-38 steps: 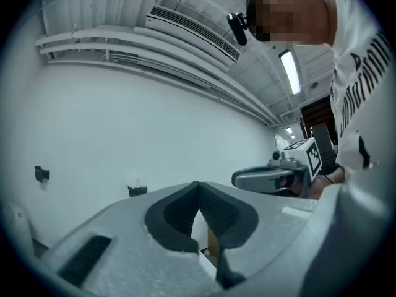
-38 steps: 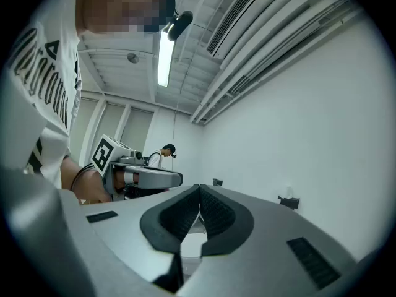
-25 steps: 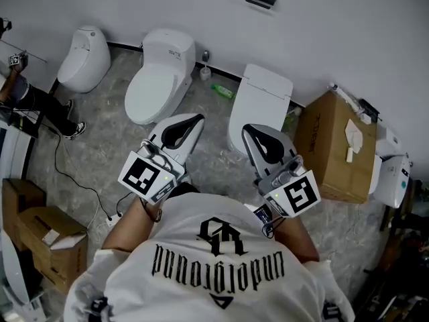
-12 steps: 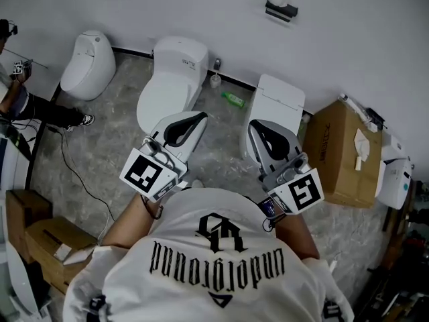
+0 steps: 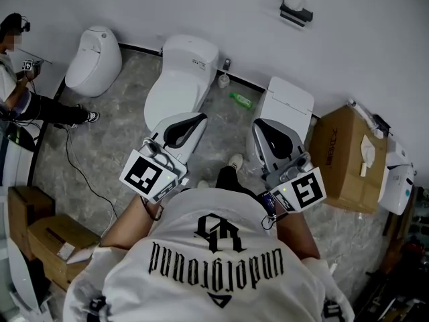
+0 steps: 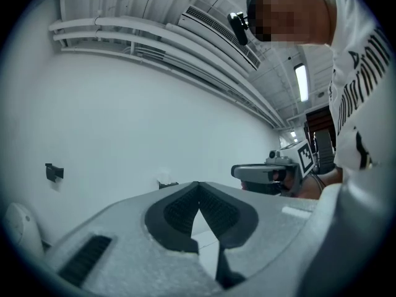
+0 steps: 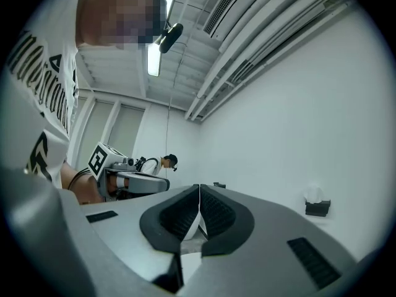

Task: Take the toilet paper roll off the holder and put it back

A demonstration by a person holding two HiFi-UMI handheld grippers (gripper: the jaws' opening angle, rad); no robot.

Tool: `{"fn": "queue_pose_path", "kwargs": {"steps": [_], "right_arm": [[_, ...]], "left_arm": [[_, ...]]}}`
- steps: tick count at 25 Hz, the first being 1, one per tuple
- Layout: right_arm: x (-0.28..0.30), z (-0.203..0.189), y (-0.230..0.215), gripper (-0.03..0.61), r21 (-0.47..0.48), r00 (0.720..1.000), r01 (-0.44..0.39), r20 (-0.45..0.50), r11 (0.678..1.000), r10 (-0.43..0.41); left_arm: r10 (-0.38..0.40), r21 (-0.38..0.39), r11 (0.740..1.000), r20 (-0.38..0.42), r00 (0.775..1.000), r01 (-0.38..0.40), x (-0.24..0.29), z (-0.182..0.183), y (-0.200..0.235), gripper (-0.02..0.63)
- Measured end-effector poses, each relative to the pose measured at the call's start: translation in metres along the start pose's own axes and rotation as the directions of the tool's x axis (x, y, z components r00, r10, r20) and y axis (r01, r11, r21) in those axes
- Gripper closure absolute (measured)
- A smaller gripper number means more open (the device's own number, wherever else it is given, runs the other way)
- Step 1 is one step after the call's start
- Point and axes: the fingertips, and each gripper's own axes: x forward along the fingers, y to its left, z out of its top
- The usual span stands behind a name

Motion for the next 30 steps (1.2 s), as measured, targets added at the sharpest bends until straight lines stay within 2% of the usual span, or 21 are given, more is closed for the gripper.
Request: {"fn": "queue_pose_path", "kwargs": {"steps": [15, 22, 30], "right_arm": [[0.051, -0.02, -0.058, 0.563, 0.027, 1.0, -0.012, 0.012, 1.0, 0.011], [0.071, -0.03, -0.113, 0.563, 0.033, 1.0, -0.015, -0.002, 0.999, 0.015], [0.08, -0.035, -0.196, 0.563, 0.045, 1.0, -0.001, 0.003, 0.999, 0.001]], "left_arm": [[0.006, -0.022, 1.0, -0.034, 0.999, -0.007, 0.041, -0.012, 0.051, 0.6], [0.01, -0.05, 0.999, -0.039, 0.999, -0.012, 0.094, -0.019, 0.079, 0.6], [-0.002, -0.054, 0.999, -0.062, 0.998, -0.001, 0.173, -0.023, 0.101, 0.6]]}}
